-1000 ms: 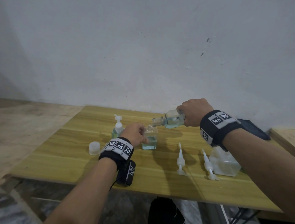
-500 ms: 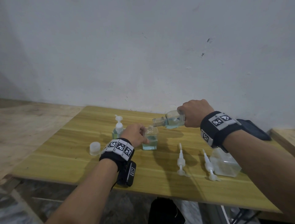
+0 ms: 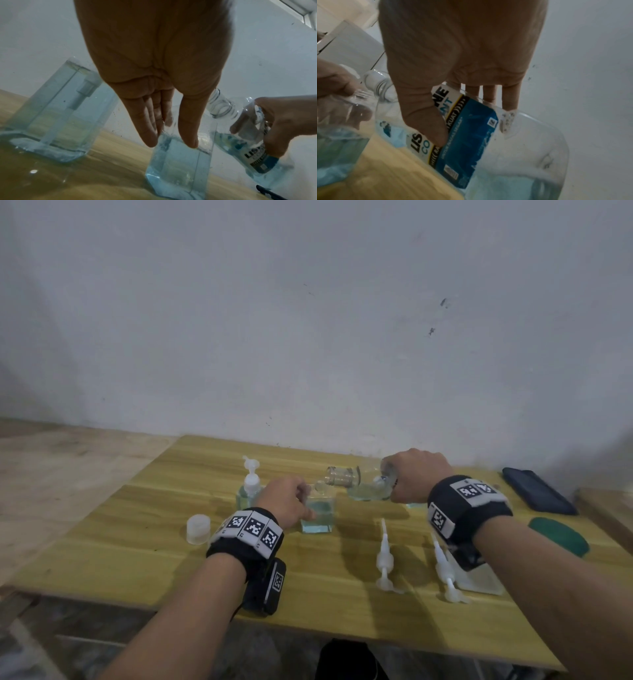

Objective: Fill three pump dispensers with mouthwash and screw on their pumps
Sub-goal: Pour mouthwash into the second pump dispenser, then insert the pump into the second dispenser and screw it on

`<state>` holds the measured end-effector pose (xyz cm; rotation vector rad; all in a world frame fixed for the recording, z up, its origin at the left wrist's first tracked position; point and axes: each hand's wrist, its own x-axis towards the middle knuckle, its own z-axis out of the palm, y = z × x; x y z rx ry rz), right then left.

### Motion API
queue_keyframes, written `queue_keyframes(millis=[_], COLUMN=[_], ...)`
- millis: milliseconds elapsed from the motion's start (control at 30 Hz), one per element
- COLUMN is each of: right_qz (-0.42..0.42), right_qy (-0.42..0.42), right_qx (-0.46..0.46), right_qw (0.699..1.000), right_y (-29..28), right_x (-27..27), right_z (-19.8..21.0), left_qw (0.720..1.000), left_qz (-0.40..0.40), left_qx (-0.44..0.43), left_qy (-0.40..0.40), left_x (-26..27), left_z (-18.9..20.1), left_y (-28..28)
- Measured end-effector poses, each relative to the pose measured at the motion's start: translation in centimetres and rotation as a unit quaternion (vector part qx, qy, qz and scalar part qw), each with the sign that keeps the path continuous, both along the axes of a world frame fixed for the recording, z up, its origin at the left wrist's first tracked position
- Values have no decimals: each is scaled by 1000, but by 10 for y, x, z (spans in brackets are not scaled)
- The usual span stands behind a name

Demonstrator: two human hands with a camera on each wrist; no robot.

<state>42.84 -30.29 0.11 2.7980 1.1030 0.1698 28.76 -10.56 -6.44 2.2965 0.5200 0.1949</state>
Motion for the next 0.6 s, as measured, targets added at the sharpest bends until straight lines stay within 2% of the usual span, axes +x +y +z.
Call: queue_keyframes(millis=[67,167,267,367,600], right_qz=[-7,-12,-33,-49,-108], right_qy=[39,132,242,310,376], right_qx=[31,150,296,398,479], right_qw=[999,980,923,862,786], right_y=[3,12,19,27,38], right_x=[5,13,18,20,34], right_z=[1,8,10,7,-27], left_qw=[1000,1000,1000,1000,999], left_qz=[0,-3,-5,-7,-8], left_qx=[6,19,17,19,31], left_qy=[0,3,-1,-2,-5], left_x=[-1,-2,-2,-2,-1], left_z=[1,2,1,0,-4], left_y=[0,0,1,0,2])
